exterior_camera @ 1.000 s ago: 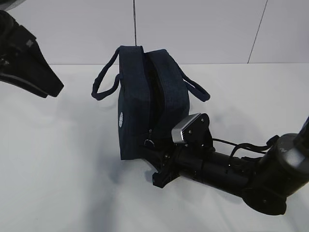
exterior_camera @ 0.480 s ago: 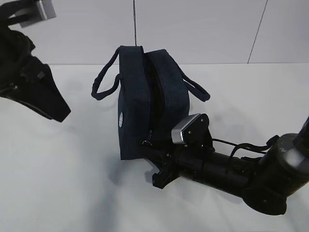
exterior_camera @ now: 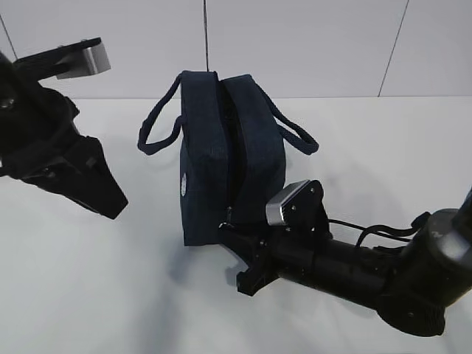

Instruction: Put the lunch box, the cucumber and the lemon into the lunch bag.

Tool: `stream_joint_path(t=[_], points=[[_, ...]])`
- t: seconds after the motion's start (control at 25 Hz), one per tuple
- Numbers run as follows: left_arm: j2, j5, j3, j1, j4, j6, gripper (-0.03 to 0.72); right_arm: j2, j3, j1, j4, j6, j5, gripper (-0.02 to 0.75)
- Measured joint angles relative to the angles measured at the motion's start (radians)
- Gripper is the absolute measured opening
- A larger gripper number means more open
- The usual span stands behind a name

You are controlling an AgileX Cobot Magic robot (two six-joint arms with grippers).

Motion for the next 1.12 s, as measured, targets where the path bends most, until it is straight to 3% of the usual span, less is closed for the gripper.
stream_joint_path(t=[0.44,0.8,1.12], points=[[0.082,-0.183,0.006,-0.13,0.038,0.008,0.258,0.0,0.028,0.0,0.002,0.0,-0.008,0.0],[0.176,-0.323,0.01,-0.141,0.095,0.02,0.342,0.0,0.029,0.0,0.002,0.002,-0.008,0.0],[0.259,-0.406,0.01,-0.141,0.103,0.088,0.35,0.0,0.029,0.0,0.024,0.002,-0.008,0.0]])
